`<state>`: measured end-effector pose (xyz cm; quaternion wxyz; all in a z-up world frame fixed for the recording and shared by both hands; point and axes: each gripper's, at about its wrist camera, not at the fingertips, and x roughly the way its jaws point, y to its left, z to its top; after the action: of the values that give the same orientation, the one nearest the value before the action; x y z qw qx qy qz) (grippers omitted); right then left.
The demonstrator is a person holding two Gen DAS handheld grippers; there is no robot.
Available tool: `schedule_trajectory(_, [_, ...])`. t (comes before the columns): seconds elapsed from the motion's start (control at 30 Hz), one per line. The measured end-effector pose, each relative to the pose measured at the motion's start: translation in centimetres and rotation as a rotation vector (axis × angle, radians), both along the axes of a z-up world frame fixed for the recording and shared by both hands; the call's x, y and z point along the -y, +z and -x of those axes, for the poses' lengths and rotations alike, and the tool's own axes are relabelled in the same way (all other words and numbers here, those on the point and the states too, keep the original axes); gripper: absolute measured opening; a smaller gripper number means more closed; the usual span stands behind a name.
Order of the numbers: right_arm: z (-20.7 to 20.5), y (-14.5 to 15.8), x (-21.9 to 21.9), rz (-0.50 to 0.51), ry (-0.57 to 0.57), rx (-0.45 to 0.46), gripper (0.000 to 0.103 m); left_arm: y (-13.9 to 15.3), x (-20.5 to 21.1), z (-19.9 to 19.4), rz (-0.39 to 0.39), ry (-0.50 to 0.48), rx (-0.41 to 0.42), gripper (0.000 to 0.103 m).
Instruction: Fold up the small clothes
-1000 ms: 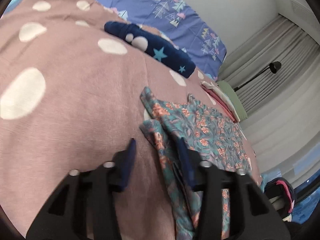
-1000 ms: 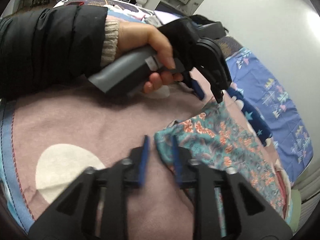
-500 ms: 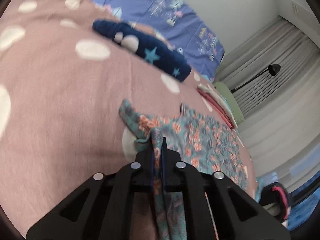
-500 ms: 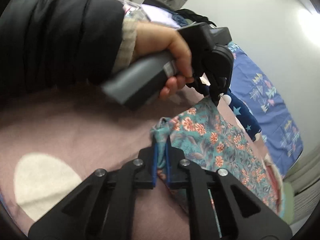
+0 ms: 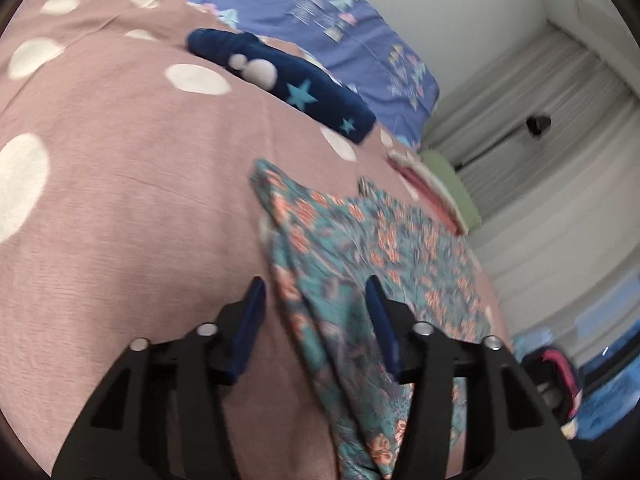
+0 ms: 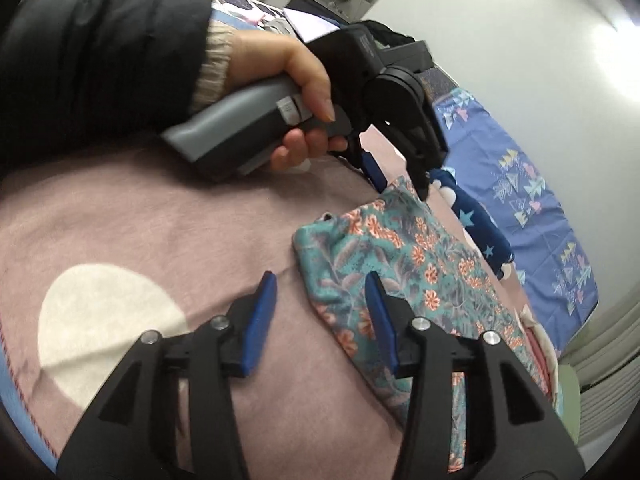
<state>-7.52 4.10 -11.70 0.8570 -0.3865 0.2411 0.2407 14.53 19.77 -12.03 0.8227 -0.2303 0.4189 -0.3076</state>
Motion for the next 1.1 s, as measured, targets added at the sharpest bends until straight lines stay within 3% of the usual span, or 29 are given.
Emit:
schedule_trajectory(0.07, [-0.9,0.2,-0.2,-0.009,-0.022,-0.007,0.045,0.2,1.3,0.0,-0.047,-0.017,0.011,0.057])
schedule_trajectory(0.23, [-2.1,0.0,-0.6,-0.009,-0.062,-0.023,0.045,0.1,2.3,-0.7,-0.072,-0.016,0.005,0.057])
schedule_trajectory(0.63, [-4.0,-0.4,-2.1,-0.008,-0.092,-0.017,0.044,-0.1,2.9,-2.1,-0.080,-0.024,0.009,0.056])
schedule_trajectory(0.7, [-4.3,-0.4,-2.2,-0.015,-0.100,-0.022,0.035,-0.3,2.9,-2.5,-0.085,-0.006,0.009,0.047])
schedule_trajectory(0.77, [-4.8,-0.7,-2.4,-0.022,-0.111,-0.034,0.025,-0.7,2.6,-3.1,-0.084,0.020,-0.011,0.018])
schedule_trajectory(0.8, [-5.0,-0.7,-2.3,-0.025,-0.117,-0.038,0.017,-1.0,2.2,-3.5,-0.050,0.026,-0.035,0.012])
schedule_trajectory(0.87, [-5.5,-0.1,-1.7,-0.068,-0.124,-0.060,0.012,-1.1,1.8,-3.8,-0.006,0.037,-0.046,0.008])
schedule_trajectory(1.1, [-4.8,4.1,1.5,-0.291,-0.144,-0.068,0.009,2.3,3.2,-3.5,-0.025,0.051,0.028,0.007])
